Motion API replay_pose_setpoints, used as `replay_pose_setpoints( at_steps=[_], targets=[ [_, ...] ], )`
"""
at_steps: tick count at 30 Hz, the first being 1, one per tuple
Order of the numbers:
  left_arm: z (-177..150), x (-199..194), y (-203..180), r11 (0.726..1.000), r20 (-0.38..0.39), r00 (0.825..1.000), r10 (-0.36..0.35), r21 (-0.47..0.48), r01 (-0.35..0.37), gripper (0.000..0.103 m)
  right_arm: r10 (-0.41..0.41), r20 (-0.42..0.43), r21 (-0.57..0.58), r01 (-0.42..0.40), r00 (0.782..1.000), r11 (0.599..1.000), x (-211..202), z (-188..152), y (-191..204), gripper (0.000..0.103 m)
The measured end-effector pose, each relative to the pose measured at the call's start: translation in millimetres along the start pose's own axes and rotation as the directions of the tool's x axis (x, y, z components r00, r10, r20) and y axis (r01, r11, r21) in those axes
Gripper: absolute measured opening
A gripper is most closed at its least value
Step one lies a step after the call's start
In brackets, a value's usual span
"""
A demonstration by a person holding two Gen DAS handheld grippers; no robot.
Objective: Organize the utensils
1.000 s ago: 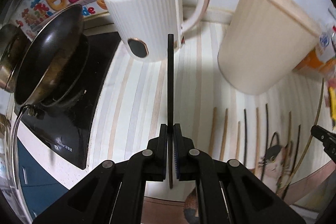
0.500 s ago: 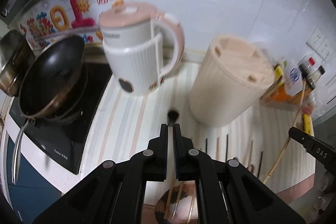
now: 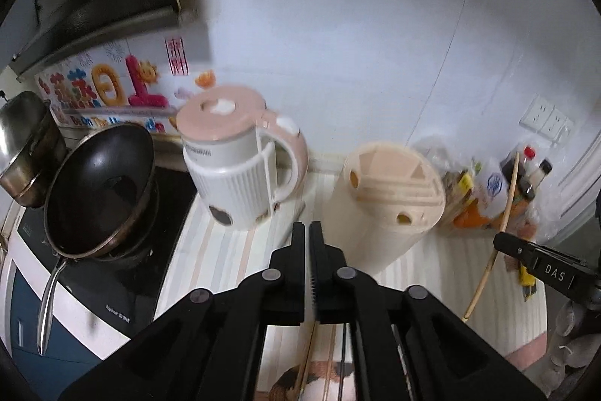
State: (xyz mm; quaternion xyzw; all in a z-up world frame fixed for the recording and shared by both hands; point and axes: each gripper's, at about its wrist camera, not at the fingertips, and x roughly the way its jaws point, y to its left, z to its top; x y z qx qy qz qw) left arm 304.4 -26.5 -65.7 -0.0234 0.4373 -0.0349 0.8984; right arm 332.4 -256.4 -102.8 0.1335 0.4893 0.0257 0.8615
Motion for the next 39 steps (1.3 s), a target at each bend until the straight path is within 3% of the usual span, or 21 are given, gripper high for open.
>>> replay_pose_setpoints(
  at_steps=[1,3,4,9,11,15,23,26,27,28,30,32,39],
  targets=[
    [-5,11,3,1.0,-0.033,0.999,-0.014,0.0,0.014,0.016,-0.002,-0.026,0.006,0.002,1.0,1.0,8,-5,-3,0.007],
    [-23,37,9,1.0,-0.089,0.996,-0.003,0.003,0.004,0.049,-0.018,-0.109,-0.005,0.017,0.994,1.0,33,-18,-8,0.007],
    [-33,50,12,1.0,-0.116,0.993,0.01,0.004,-0.01,0.051,-0.019,-0.167,0.003,0.019,0.986,1.0,51,-27,-13,0.007],
    [-81,128,47,0.994,-0.285,0.953,0.105,0.001,-0.109,0.051,-0.076,-0.382,0.009,0.086,0.921,0.996,134,-69,-33,0.007],
    [-86,150,62,0.99,-0.314,0.939,0.138,0.01,-0.142,0.051,-0.118,-0.437,-0.002,0.13,0.891,0.992,163,-82,-38,0.007],
    [-82,186,77,0.983,-0.341,0.922,0.183,0.068,-0.17,0.051,-0.154,-0.501,-0.012,0.171,0.852,0.985,199,-96,-40,0.007],
    [-68,265,73,0.973,-0.432,0.884,0.177,0.212,-0.092,0.051,-0.191,-0.541,-0.009,0.221,0.819,0.975,237,-99,-39,0.007],
    [-69,281,63,0.959,-0.442,0.879,0.179,0.279,-0.055,0.049,-0.196,-0.539,-0.002,0.231,0.819,0.973,239,-97,-39,0.007],
    [-67,281,60,0.956,-0.42,0.891,0.176,0.29,-0.052,0.045,-0.198,-0.54,-0.003,0.233,0.818,0.972,239,-97,-38,0.007],
    [-67,282,58,0.954,-0.424,0.889,0.171,0.297,-0.041,0.041,-0.201,-0.54,-0.003,0.237,0.817,0.971,239,-97,-39,0.007],
    [-65,282,56,0.96,-0.438,0.89,0.131,0.279,-0.004,0.012,-0.204,-0.544,-0.002,0.242,0.814,0.97,239,-97,-39,0.007],
    [-66,282,55,0.964,-0.444,0.887,0.127,0.267,-0.004,0.006,-0.208,-0.548,-0.004,0.245,0.811,0.969,237,-100,-35,0.007],
    [-98,256,64,0.982,-0.452,0.88,0.144,0.176,-0.071,0.004,-0.221,-0.569,-0.041,0.241,0.792,0.97,234,-106,-28,0.007]
  ],
)
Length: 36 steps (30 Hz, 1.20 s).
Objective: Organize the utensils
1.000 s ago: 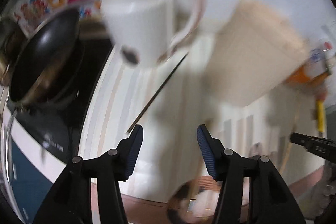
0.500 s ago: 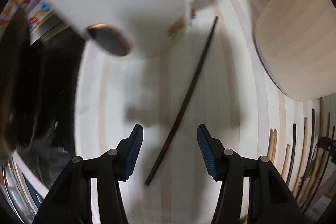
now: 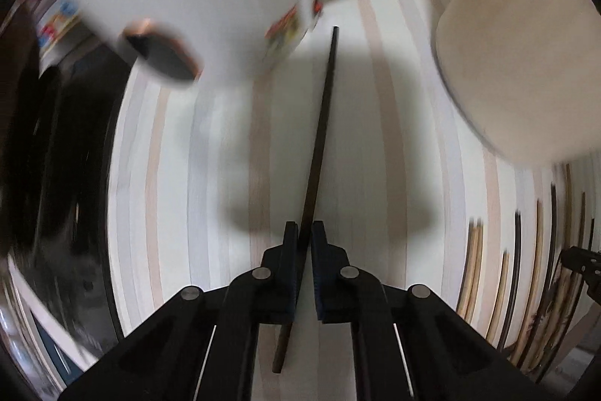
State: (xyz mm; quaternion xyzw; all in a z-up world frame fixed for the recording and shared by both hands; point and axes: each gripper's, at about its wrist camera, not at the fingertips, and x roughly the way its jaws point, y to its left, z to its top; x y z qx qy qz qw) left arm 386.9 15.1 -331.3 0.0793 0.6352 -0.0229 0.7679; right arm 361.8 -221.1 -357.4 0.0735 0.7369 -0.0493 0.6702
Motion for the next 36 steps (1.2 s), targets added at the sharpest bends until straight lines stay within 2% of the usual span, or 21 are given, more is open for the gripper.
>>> replay_pose_setpoints(
  at_steps=[3,6,9,11,16,22,24,25,28,30,36],
  targets=[
    [-42,-7,0,0.997,-0.049,0.999,-0.011,-0.074,0.008,0.003,-0.02,-0.005,-0.041,0.02,1.0,0.999,5,-24,1,0.007],
    [-88,-12,-3,0.986,-0.111,0.991,-0.079,-0.157,0.061,0.003,-0.031,-0.021,-0.076,0.029,0.999,0.997,9,-45,2,0.007],
    [-110,-16,-4,0.973,-0.128,0.984,-0.126,-0.207,0.098,0.004,-0.03,-0.024,-0.09,0.027,0.999,0.996,10,-59,2,0.007],
    [-104,-16,2,0.969,-0.12,0.983,-0.136,-0.222,0.107,0.006,-0.02,-0.027,-0.085,0.018,0.999,0.996,12,-66,1,0.007],
    [-79,-12,9,0.982,-0.105,0.988,-0.111,-0.166,0.092,0.008,0.018,-0.056,-0.055,-0.021,0.998,0.998,11,-63,-13,0.011],
    [-62,-8,1,0.992,-0.083,0.995,-0.048,-0.121,0.038,0.008,-0.005,-0.071,-0.067,0.0,0.997,0.998,11,-57,-12,0.018],
    [-59,-7,-2,0.994,-0.07,0.997,-0.038,-0.11,0.03,0.004,-0.028,-0.068,-0.071,0.023,0.997,0.997,27,-52,-2,0.018],
    [-58,-8,-3,0.995,-0.064,0.998,-0.024,-0.102,0.017,0.004,-0.04,-0.063,-0.072,0.035,0.997,0.997,35,-47,2,0.018],
    [-69,-11,-5,0.995,-0.048,0.999,0.007,-0.096,-0.012,0.003,-0.049,-0.032,-0.076,0.046,0.998,0.996,37,-46,17,0.007],
    [-76,-25,-6,0.995,-0.014,1.0,0.009,-0.103,-0.01,0.003,-0.05,-0.001,-0.061,0.05,0.999,0.997,34,-53,19,0.007],
    [-100,-87,-4,0.994,0.121,0.993,-0.015,-0.108,0.028,0.003,-0.014,0.121,-0.049,0.02,0.993,0.999,-9,-66,12,0.007]
  ],
)
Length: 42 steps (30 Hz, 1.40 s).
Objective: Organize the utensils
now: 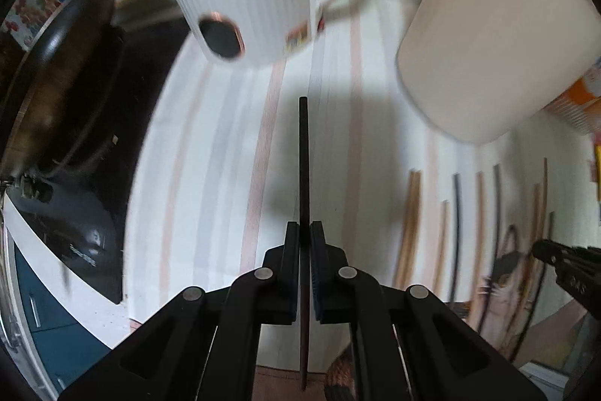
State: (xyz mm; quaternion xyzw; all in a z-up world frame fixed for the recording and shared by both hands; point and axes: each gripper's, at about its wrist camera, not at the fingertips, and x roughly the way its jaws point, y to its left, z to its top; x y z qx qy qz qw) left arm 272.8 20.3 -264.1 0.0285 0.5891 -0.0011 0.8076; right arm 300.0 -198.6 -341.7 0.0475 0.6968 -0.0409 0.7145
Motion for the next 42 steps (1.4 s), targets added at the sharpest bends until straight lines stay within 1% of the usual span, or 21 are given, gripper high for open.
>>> replay_pose_setpoints(
  at_steps=[1,4,5,9,10,12,15,20,24,28,30,31,32,33,34,35,36,37,38,40,42],
  targets=[
    [0,-9,1,1.0,0.018,1.0,-0.001,0.0,0.001,0.003,0.003,0.021,-0.003,-0.003,1.0,1.0,-7,-1,0,0.007],
    [21,-26,0,1.0,0.061,0.998,-0.013,-0.017,0.014,0.003,0.019,0.079,-0.008,-0.019,0.997,1.0,-30,-2,1,0.007],
    [21,-35,0,1.0,0.085,0.996,-0.014,-0.023,0.016,0.003,0.026,0.099,-0.01,-0.025,0.995,1.0,-37,-4,2,0.007],
    [50,-54,-3,0.999,0.161,0.987,-0.012,-0.035,0.018,0.003,0.048,0.176,-0.016,-0.046,0.983,0.999,-64,-11,4,0.007],
    [57,-64,-2,0.999,0.181,0.983,-0.011,-0.038,0.018,0.002,0.052,0.192,-0.016,-0.05,0.98,0.999,-73,-2,0,0.007],
    [64,-74,1,0.999,0.229,0.973,-0.007,-0.043,0.017,0.002,0.061,0.224,-0.016,-0.059,0.973,0.998,-88,14,-3,0.007],
    [76,-92,2,0.998,0.304,0.953,0.004,-0.062,0.016,0.002,0.075,0.274,-0.013,-0.074,0.959,0.997,-109,17,-4,0.007],
    [97,-133,1,0.997,0.407,0.913,0.0,-0.073,0.032,0.0,0.105,0.346,-0.01,-0.108,0.932,0.994,-143,38,-13,0.007],
    [113,-166,-2,0.997,0.469,0.883,-0.012,-0.065,0.048,0.0,0.147,0.408,-0.015,-0.154,0.901,0.988,-182,51,-18,0.007],
    [127,-195,-2,0.995,0.501,0.864,-0.053,-0.05,0.09,0.0,0.177,0.458,-0.03,-0.184,0.871,0.983,-219,65,-19,0.007],
    [128,-204,-1,0.994,0.52,0.852,-0.067,-0.035,0.099,0.0,0.2,0.46,-0.043,-0.203,0.865,0.978,-233,71,-20,0.007],
    [128,-203,3,0.992,0.508,0.857,-0.089,-0.036,0.124,0.0,0.212,0.452,-0.053,-0.212,0.866,0.976,-237,73,-21,0.007],
    [128,-201,6,0.988,0.494,0.863,-0.109,-0.041,0.149,0.003,0.218,0.443,-0.055,-0.217,0.87,0.975,-235,73,-22,0.007],
    [126,-192,10,0.983,0.468,0.873,-0.137,-0.044,0.177,0.006,0.223,0.426,-0.06,-0.219,0.877,0.974,-232,73,-22,0.007],
    [123,-179,13,0.981,0.435,0.889,-0.143,-0.057,0.185,0.008,0.229,0.4,-0.065,-0.221,0.887,0.973,-224,71,-22,0.007],
    [121,-167,16,0.981,0.406,0.904,-0.137,-0.07,0.18,0.011,0.229,0.378,-0.063,-0.221,0.897,0.973,-215,69,-23,0.007],
    [117,-151,20,0.981,0.363,0.922,-0.133,-0.086,0.175,0.016,0.223,0.343,-0.058,-0.217,0.913,0.975,-200,67,-24,0.007],
    [111,-132,24,0.978,0.313,0.939,-0.142,-0.104,0.182,0.019,0.222,0.315,-0.056,-0.216,0.923,0.975,-189,64,-24,0.007],
    [106,-118,26,0.975,0.279,0.948,-0.152,-0.113,0.19,0.024,0.227,0.277,-0.041,-0.225,0.934,0.974,-172,62,-26,0.007],
    [93,-84,35,0.975,0.2,0.967,-0.156,-0.128,0.183,0.026,0.235,0.206,-0.017,-0.236,0.95,0.972,-142,59,-29,0.007],
    [87,-54,39,0.977,0.124,0.979,-0.162,-0.117,0.177,0.03,0.228,0.141,0.007,-0.231,0.963,0.973,-111,57,-31,0.007]
  ],
)
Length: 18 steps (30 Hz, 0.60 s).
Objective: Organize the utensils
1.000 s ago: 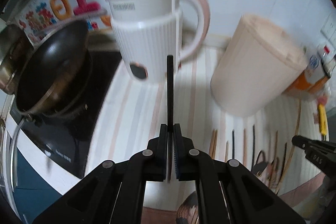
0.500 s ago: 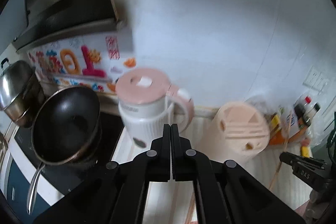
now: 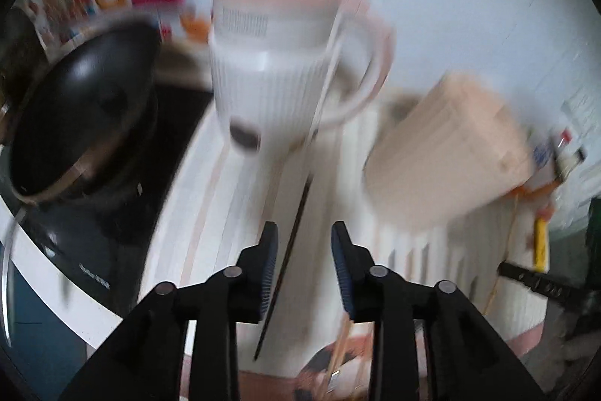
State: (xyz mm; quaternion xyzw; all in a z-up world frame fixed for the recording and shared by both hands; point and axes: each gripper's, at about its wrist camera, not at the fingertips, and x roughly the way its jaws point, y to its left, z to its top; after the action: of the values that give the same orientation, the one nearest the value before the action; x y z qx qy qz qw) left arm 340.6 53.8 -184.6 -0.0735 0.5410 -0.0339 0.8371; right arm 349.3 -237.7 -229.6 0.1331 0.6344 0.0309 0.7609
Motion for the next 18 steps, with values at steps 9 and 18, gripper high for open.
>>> replay_pose_setpoints(
  at_steps=[9,18],
  targets=[
    [-10,139,6,0.994,-0.309,0.95,0.049,0.104,-0.017,0.03,-0.085,-0.181,0.028,0.092,0.98,0.995,87,-15,-15,0.007],
    [-5,175,-23,0.963,-0.278,0.949,0.15,0.258,-0.076,0.004,-0.139,-0.22,0.054,0.154,0.966,0.987,116,-16,-18,0.007]
  ],
)
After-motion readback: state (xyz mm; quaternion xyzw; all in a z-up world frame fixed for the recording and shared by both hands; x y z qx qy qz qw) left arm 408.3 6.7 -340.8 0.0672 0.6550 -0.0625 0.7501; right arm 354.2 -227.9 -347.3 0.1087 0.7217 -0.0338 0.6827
